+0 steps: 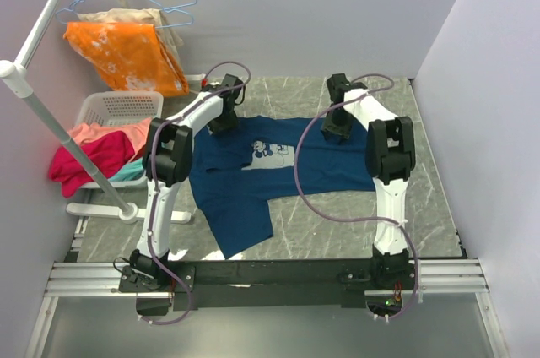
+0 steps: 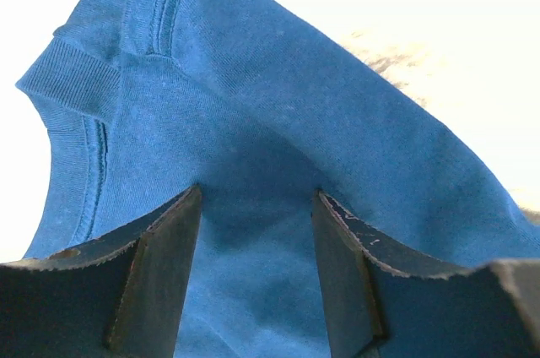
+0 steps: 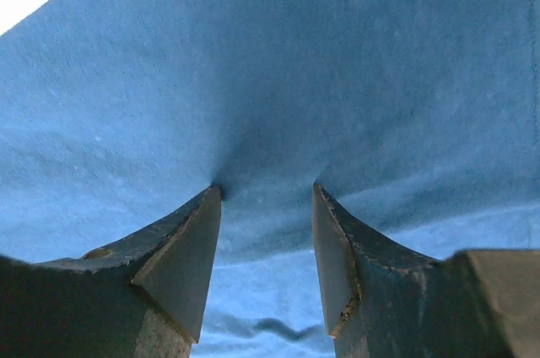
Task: Fold and stack the t-shirts
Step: Fold the tshirt
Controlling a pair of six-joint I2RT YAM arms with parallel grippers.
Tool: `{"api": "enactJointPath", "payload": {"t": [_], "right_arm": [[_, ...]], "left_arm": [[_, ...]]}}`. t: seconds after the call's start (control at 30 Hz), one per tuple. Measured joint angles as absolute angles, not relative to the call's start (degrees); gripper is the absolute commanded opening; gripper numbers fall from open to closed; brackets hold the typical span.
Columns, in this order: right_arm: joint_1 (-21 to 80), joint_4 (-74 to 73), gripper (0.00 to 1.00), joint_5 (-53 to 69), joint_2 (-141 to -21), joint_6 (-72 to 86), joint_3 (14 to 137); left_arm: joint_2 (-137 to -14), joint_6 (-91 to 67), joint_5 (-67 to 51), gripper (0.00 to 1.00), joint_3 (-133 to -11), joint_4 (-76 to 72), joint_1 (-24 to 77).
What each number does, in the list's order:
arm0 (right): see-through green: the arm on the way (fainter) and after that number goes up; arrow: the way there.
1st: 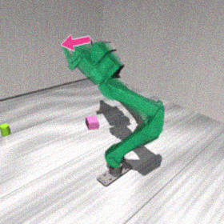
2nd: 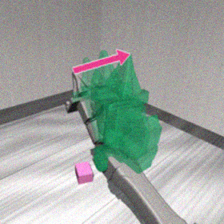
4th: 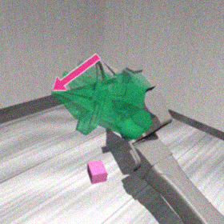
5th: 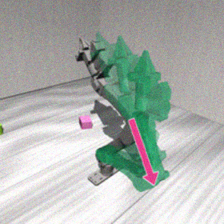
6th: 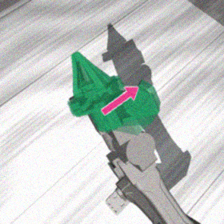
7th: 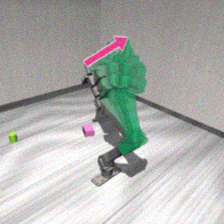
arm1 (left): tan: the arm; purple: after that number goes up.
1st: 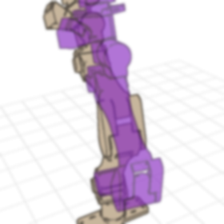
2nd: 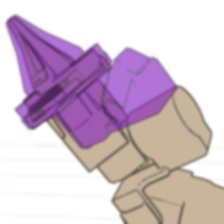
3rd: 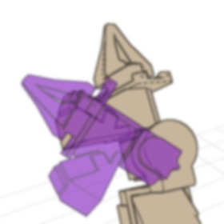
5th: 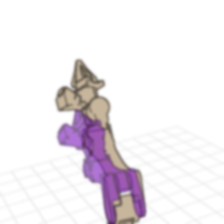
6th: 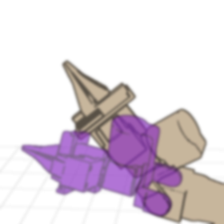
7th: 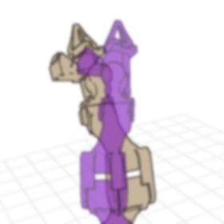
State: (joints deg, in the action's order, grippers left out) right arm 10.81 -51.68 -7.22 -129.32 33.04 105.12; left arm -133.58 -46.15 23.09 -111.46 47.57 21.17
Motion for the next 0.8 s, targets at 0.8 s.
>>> {"api": "enactJointPath", "payload": {"t": [0.8], "right_arm": [[3.22, -58.85, 0.53, -4.89, -140.79, 31.20, 126.17]], "left_arm": [[-140.88, -40.07, 19.55, 0.62, -123.90, 48.93, 19.09]]}}
